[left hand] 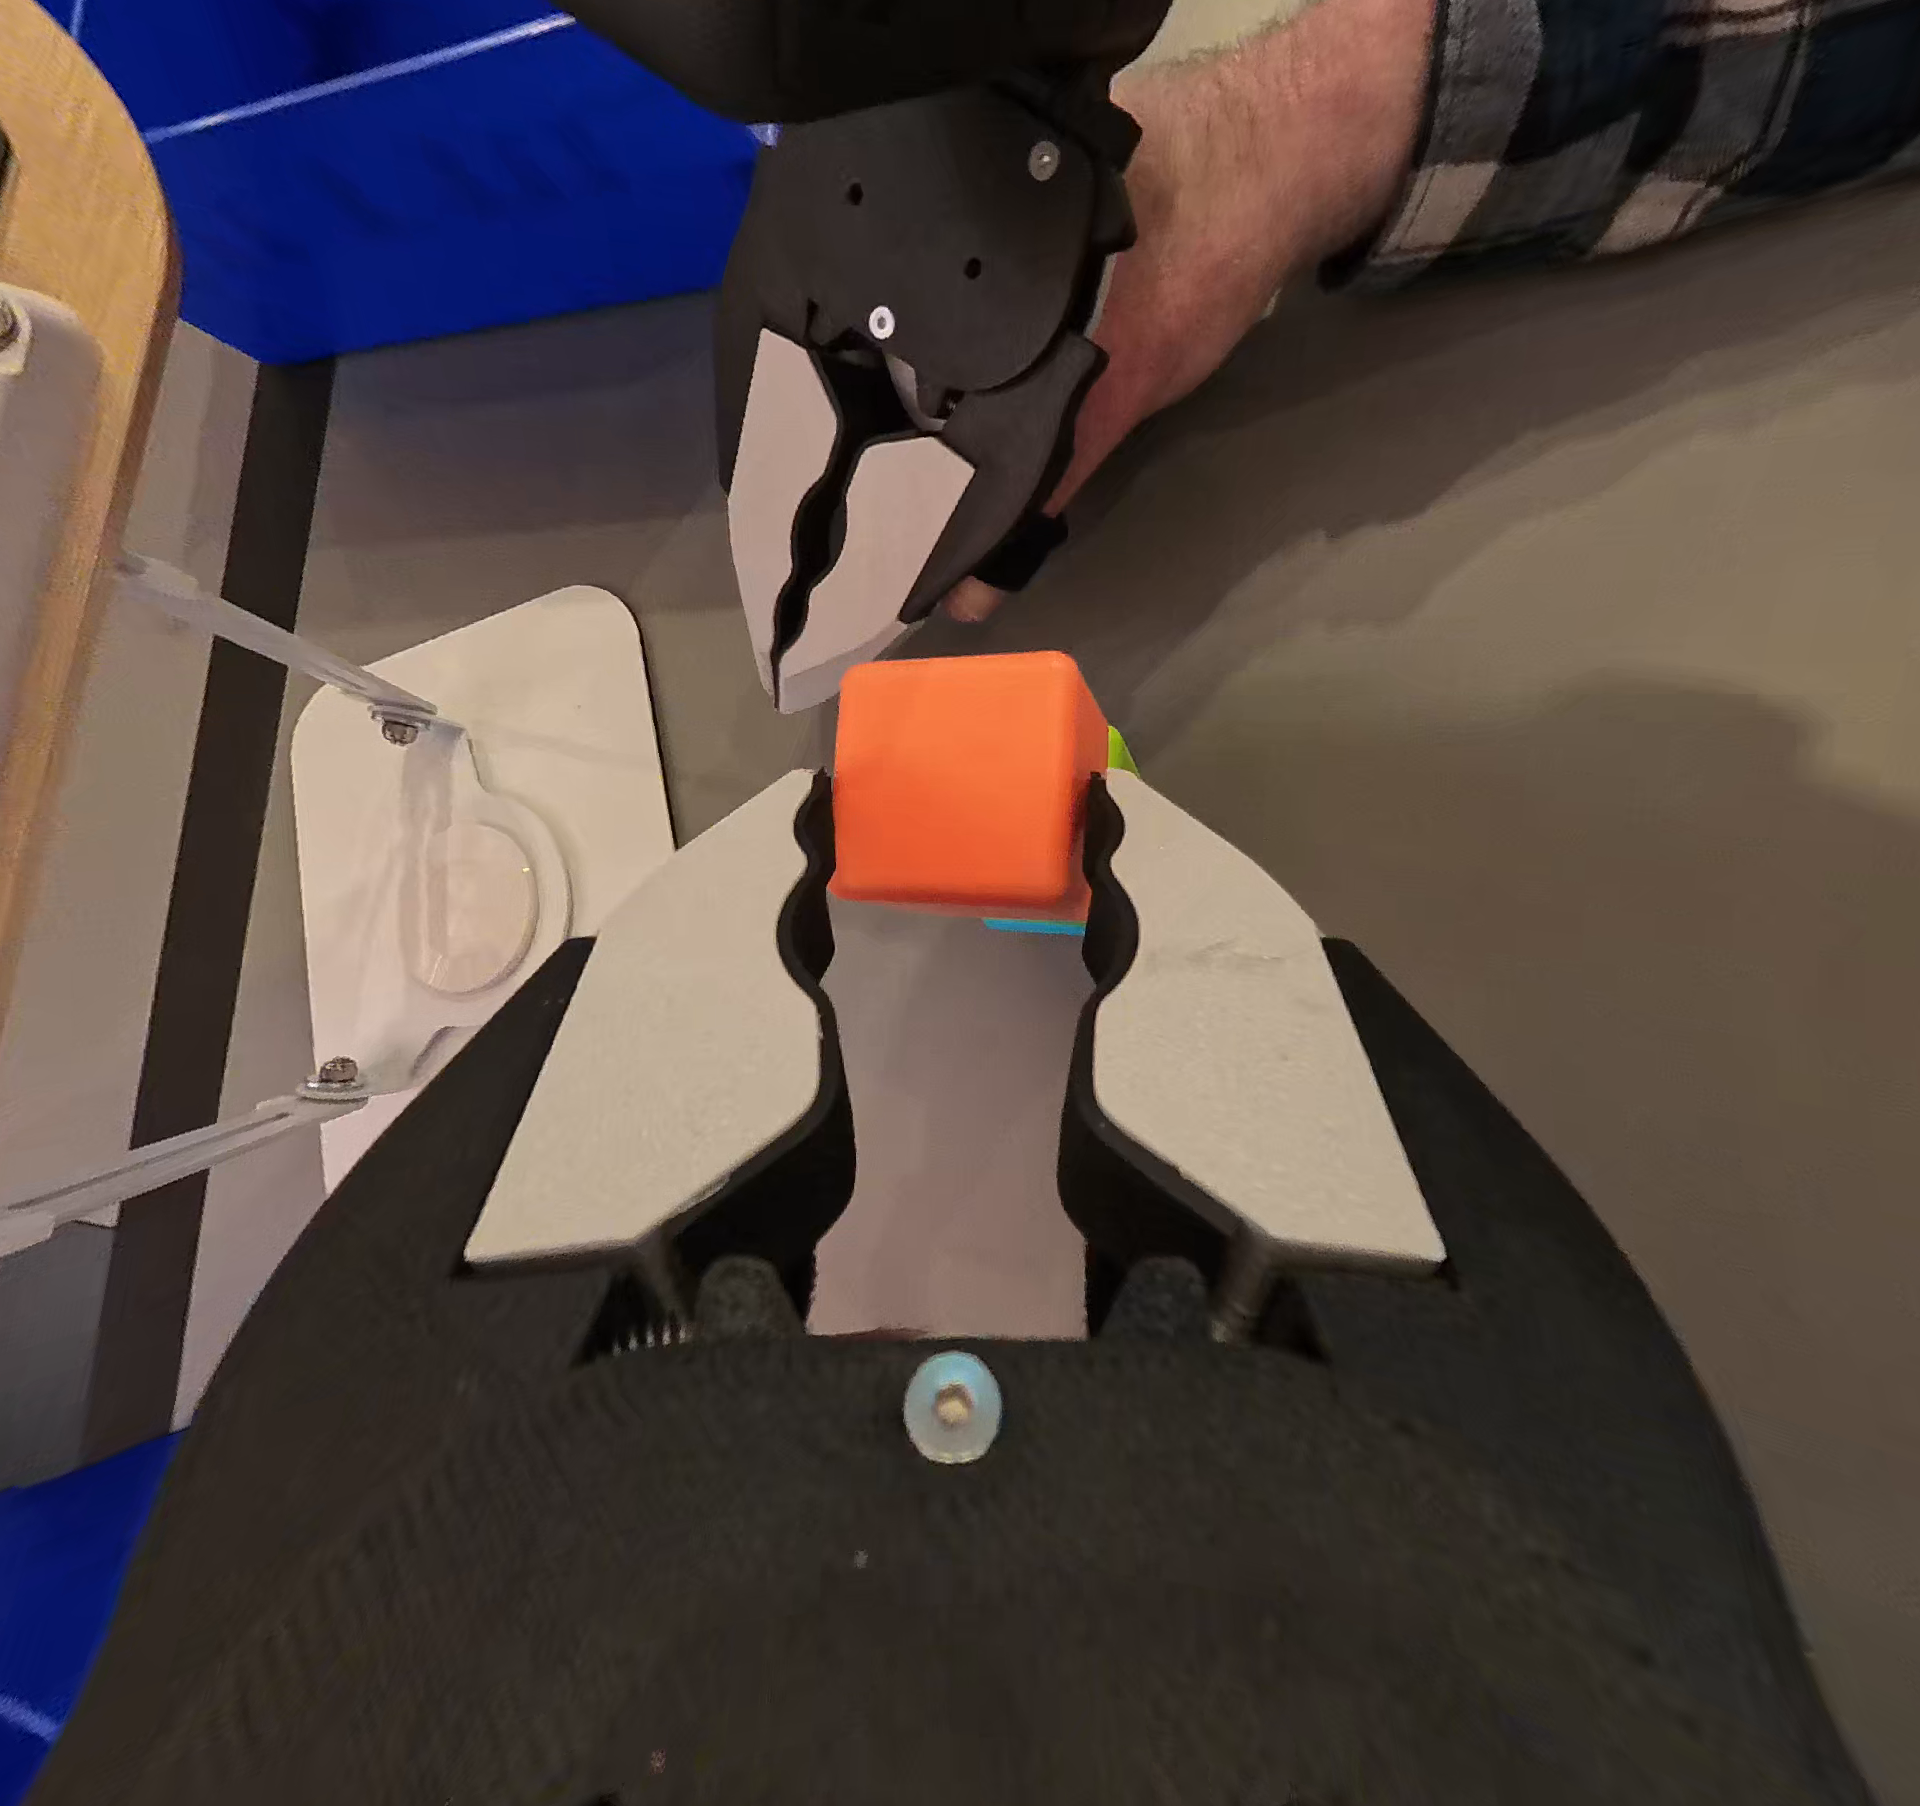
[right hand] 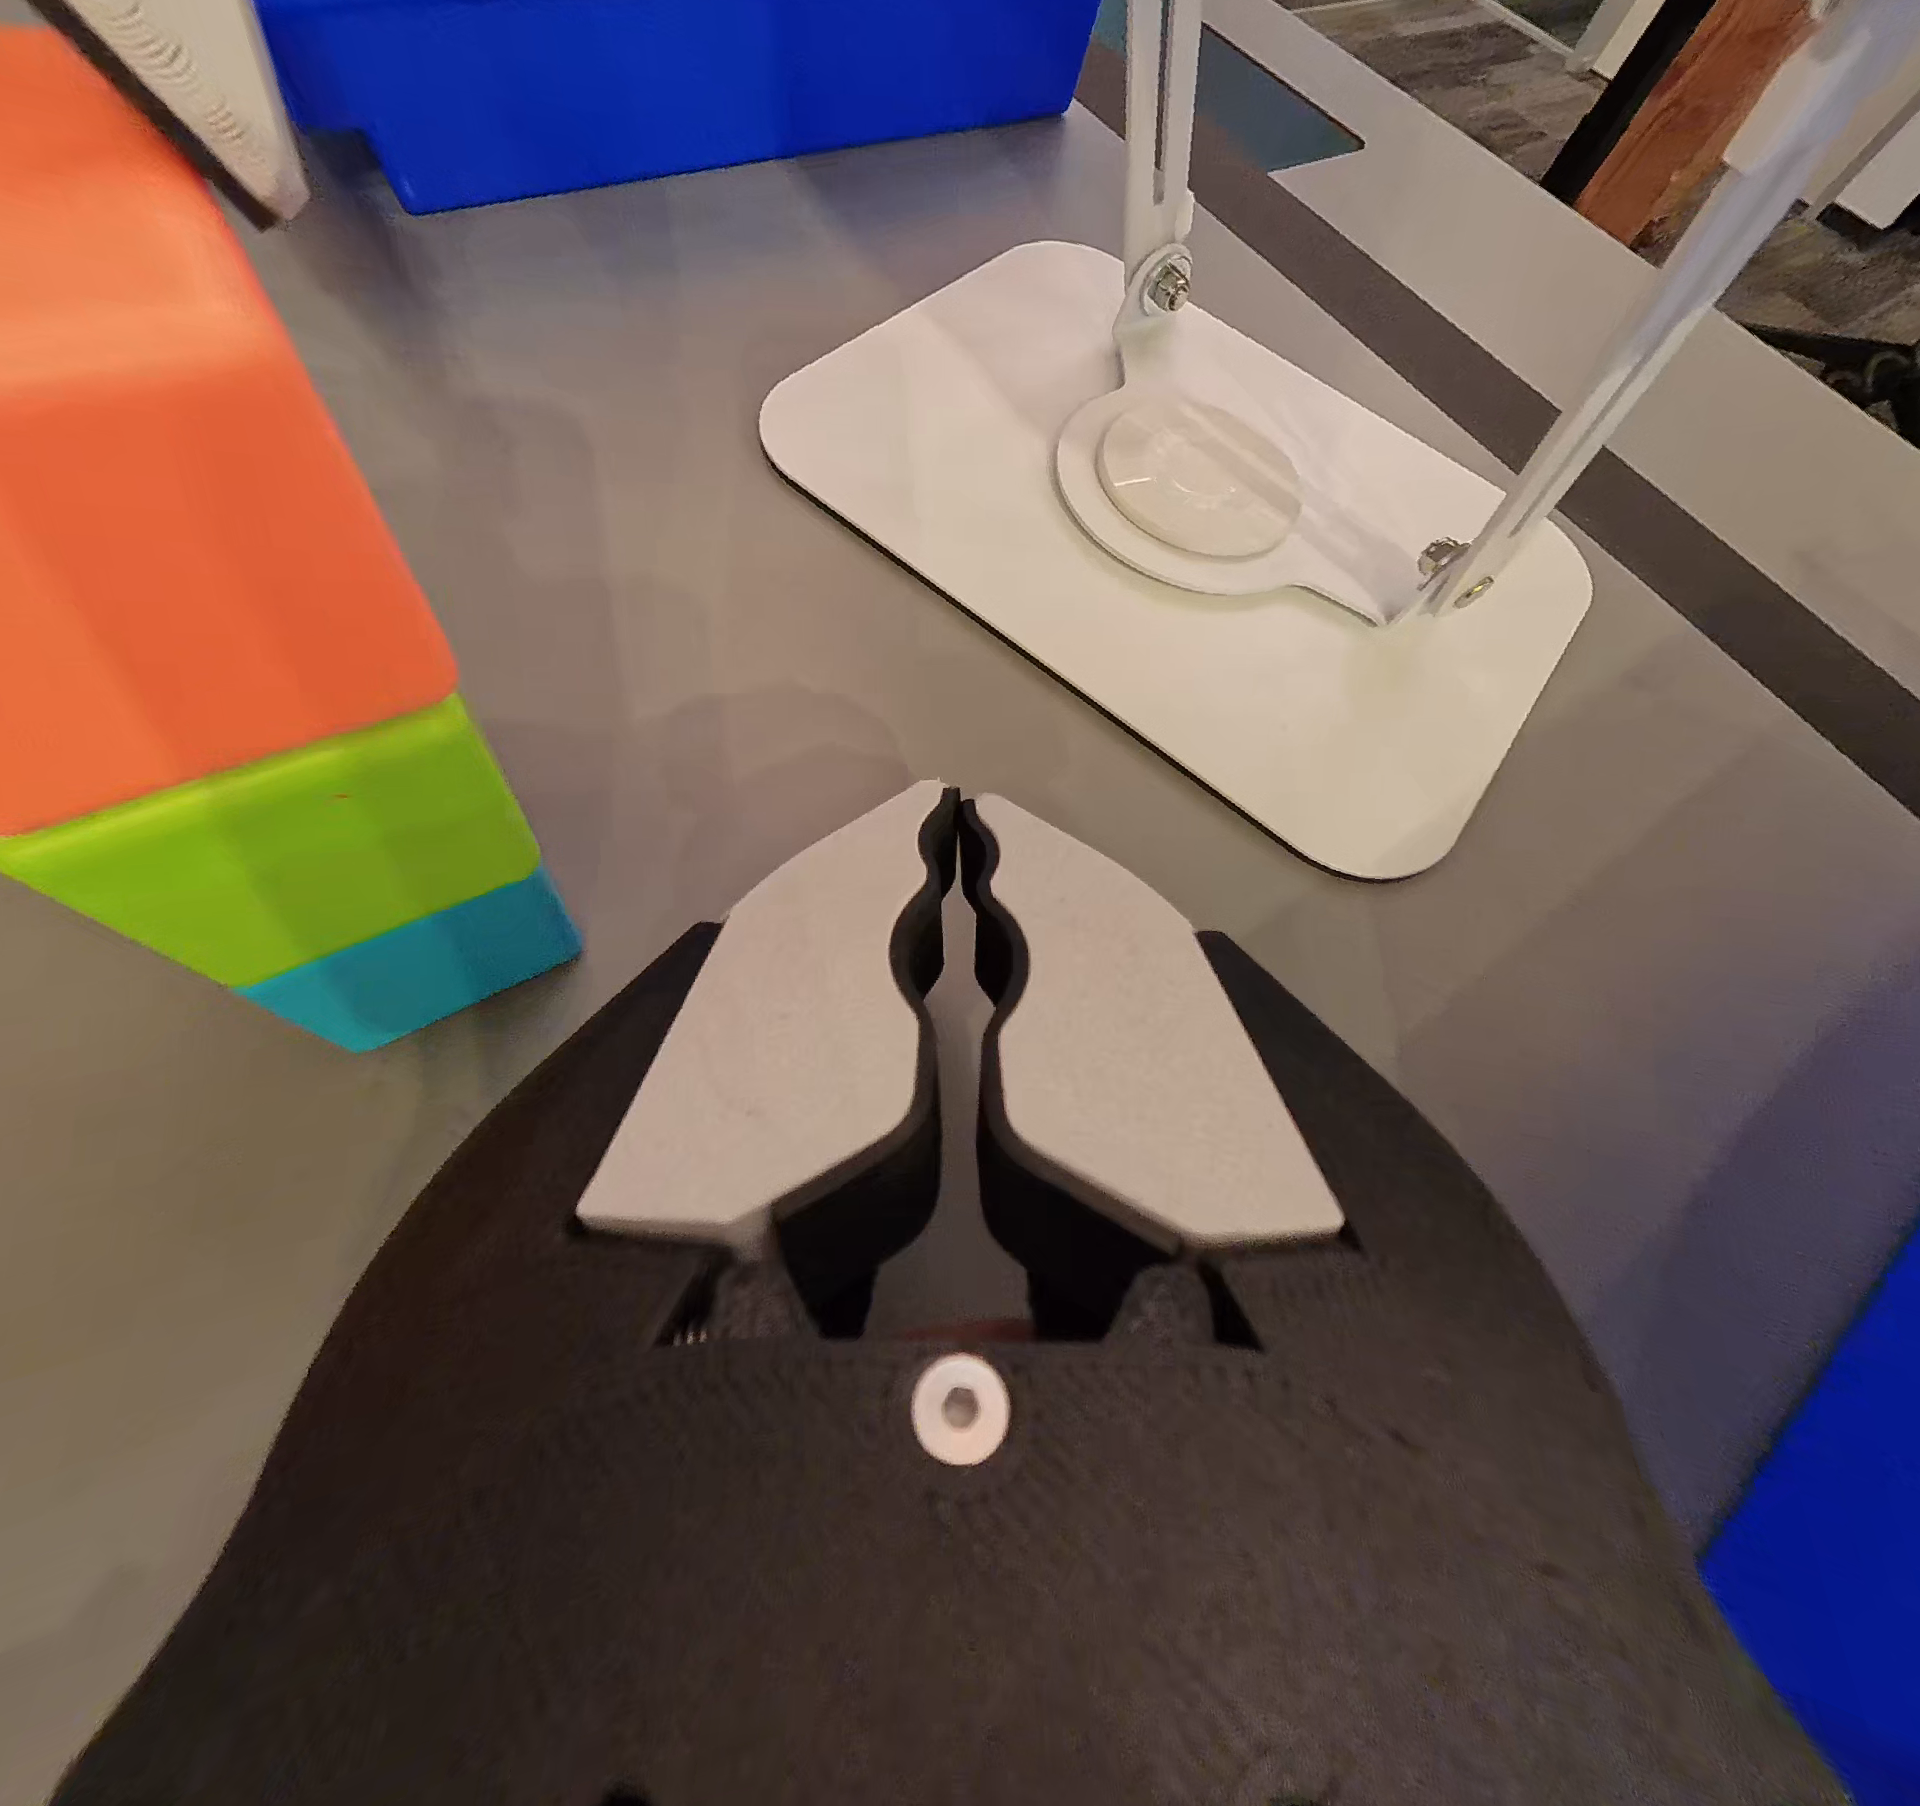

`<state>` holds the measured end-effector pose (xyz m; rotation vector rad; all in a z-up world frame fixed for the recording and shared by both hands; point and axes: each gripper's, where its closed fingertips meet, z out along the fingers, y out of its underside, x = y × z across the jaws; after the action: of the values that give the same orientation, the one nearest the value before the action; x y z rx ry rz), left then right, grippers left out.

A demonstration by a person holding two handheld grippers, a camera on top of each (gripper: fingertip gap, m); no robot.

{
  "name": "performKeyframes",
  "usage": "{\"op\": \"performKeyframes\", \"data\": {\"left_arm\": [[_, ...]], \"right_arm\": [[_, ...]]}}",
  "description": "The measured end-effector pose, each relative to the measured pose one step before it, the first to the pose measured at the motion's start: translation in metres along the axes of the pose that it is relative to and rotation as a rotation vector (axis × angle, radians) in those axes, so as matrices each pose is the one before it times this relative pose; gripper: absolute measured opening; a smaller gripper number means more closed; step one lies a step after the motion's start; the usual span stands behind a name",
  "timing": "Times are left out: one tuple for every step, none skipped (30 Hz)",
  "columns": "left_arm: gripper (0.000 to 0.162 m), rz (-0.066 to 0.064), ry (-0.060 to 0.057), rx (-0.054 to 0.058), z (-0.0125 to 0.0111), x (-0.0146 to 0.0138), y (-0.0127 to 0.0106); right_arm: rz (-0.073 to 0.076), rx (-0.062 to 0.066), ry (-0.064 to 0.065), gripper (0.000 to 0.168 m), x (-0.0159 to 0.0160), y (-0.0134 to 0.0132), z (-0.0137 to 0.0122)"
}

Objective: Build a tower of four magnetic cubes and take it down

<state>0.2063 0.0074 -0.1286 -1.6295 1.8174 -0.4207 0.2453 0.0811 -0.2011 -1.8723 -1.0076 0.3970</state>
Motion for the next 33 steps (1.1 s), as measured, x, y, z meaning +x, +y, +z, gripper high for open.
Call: {"op": "performKeyframes", "data": {"left_arm": [[0.046, -0.0106, 0.0054, 0.0119, -0.00014, -0.00026, 0.00027], [0.046, 0.0108, 0.0024, 0.0051, -0.00050, 0.00067, 0.00083], [0.046, 0.0024, -0.0100, -0.0036, -0.00081, -0.00092, 0.00118], [0.046, 0.0028, -0.0064, 0.0041, -0.00021, 0.00018, 0.00033], [0.047, 0.0058, -0.0106, 0.0150, -0.00026, -0.00005, -0.00074], [0.054, 0.0003, -0.0241, 0.0120, -0.00073, -0.00208, -0.00081], [0.064, 0.0007, -0.0055, 0.0063, -0.00166, -0.00010, -0.00087], [0.069, -0.0022, -0.0020, -0.0026, -0.00306, -0.00035, -0.00018], [0.075, 0.0018, -0.0233, 0.0114, -0.00635, -0.00355, -0.00190], [0.076, 0.0023, -0.0184, 0.0167, -0.01031, -0.00394, -0.00178], [0.076, -0.0018, -0.0121, 0.0037, -0.01351, -0.00491, 0.00084], [0.075, -0.0074, -0.0277, 0.0070, -0.01585, -0.00865, 0.00216], [0.073, -0.0046, -0.0402, 0.0104, -0.01730, -0.01213, 0.00365], [0.067, 0.0082, -0.0293, -0.0099, -0.01749, -0.01215, 0.00838], [0.062, 0.0014, -0.0328, -0.0354, -0.01598, -0.01397, 0.01463], [0.061, -0.0227, -0.0714, -0.0563, -0.01288, -0.02159, 0.01972], [0.060, -0.0063, -0.0547, -0.0421, -0.00876, -0.01959, 0.02093], [0.059, -0.0214, 0.0146, -0.0350, -0.00435, -0.00939, 0.02149], [0.058, -0.0415, 0.0098, -0.0371, -0.00107, -0.00970, 0.02195], [0.060, -0.0409, -0.0288, -0.0409, 0.00214, -0.01411, 0.02204], [0.059, -0.0418, 0.0093, -0.0386, 0.00503, -0.00757, 0.02046], [0.053, -0.0325, 0.0326, -0.0399, 0.00662, -0.00312, 0.01919], [0.051, -0.0037, 0.0278, -0.0524, 0.00851, -0.00262, 0.01920], [0.046, 0.0374, 0.0328, -0.0352, 0.00871, 0.00028, 0.01458], [0.045, 0.0470, 0.0102, -0.0156, 0.00840, -0.00089, 0.00995], [0.044, 0.0250, 0.0245, -0.0352, 0.00845, 0.00023, 0.01020], [0.043, 0.0321, 0.0472, -0.0265, 0.00746, 0.00411, 0.00754], [0.043, 0.0290, 0.0445, 0.0078, 0.00536, 0.00479, 0.00114], [0.041, 0.0032, 0.0342, 0.0179, 0.00348, 0.00233, -0.00221], [0.041, 0.0110, 0.0333, 0.0028, 0.00293, 0.00319, -0.00112], [0.042, 0.0211, 0.0175, -0.0065, 0.00249, 0.00179, -0.00009], [0.040, 0.0170, 0.0137, -0.0092, 0.00171, 0.00139, 0.00039], [0.041, 0.0068, 0.0190, -0.0027, 0.00162, 0.00184, -0.00055]], "right_arm": [[-0.0022, -0.0011, 0.0016, 0.000, 0.00009, 0.00011, 0.00010], [-0.0006, 0.0004, 0.0019, 0.000, 0.00052, -0.00017, -0.00031], [0.0031, 0.0024, -0.0003, 0.000, 0.00045, -0.00029, -0.00025], [0.0044, 0.0018, -0.0005, 0.000, 0.00044, -0.00011, -0.00025], [0.0018, -0.0004, 0.0007, 0.000, 0.00046, 0.00011, 0.00001], [-0.0006, -0.0015, 0.0005, 0.000, 0.00007, 0.00044, 0.00005], [-0.0005, -0.0015, 0.0001, 0.000, 0.00007, 0.00051, 0.00016], [0.0007, -0.0004, 0.0008, 0.000, 0.00015, 0.00031, -0.00005], [0.0013, -0.0001, 0.0003, 0.000, 0.00029, 0.00012, -0.00008], [0.0009, -0.0002, 0.0008, 0.000, 0.00031, 0.00006, -0.00020], [0.0010, 0.0008, 0.0020, 0.000, 0.00060, -0.00007, -0.00030], [0.0022, 0.0018, -0.0001, 0.000, 0.00018, -0.00024, -0.00017], [0.0016, 0.0008, -0.0024, 0.000, -0.00035, -0.00013, 0.00012], [-0.0009, -0.0013, -0.0022, 0.000, -0.00057, 0.00019, 0.00037], [-0.0031, -0.0030, -0.0016, 0.000, -0.00074, 0.00039, 0.00078], [-0.0043, -0.0035, -0.0010, 0.000, -0.00085, 0.00030, 0.00053], [-0.0031, -0.0006, -0.0013, 0.000, -0.00083, -0.00018, 0.00034], [-0.0016, 0.0000, -0.0009, 0.000, -0.00054, -0.00017, 0.00014], [0.0001, -0.0006, 0.0003, 0.000, 0.00002, 0.00017, 0.00001], [0.0026, 0.0007, 0.0001, 0.000, 0.00025, -0.00002, 0.00004], [0.0027, 0.0018, 0.0004, 0.000, 0.00041, -0.00016, -0.00024], [0.0018, 0.0011, -0.0003, 0.000, 0.00017, -0.00005, -0.00017], [0.0012, -0.0008, -0.0013, 0.000, 0.00007, 0.00028, -0.00008], [0.0002, -0.0010, -0.0010, 0.000, -0.00009, 0.00018, -0.00013], [-0.0007, -0.0003, -0.0002, 0.000, 0.00001, 0.00013, 0.00003], [-0.0005, -0.0013, -0.0001, 0.000, -0.00012, 0.00016, 0.00008], [0.0001, -0.0017, -0.0004, 0.000, 0.00007, 0.00035, 0.00010], [0.0006, -0.0006, -0.0007, 0.000, 0.00001, 0.00011, -0.00005], [0.0016, -0.0001, -0.0008, 0.000, 0.00012, 0.00011, -0.00008], [0.0027, 0.0000, -0.0016, 0.000, 0.00023, 0.00006, -0.00014], [0.0031, 0.0003, -0.0012, 0.000, 0.00025, 0.00010, -0.00006], [0.0021, 0.0001, -0.0006, 0.000, 0.00020, -0.00003, -0.00006], [0.0006, -0.0006, -0.0012, 0.000, -0.00004, 0.00002, 0.00008]]}}
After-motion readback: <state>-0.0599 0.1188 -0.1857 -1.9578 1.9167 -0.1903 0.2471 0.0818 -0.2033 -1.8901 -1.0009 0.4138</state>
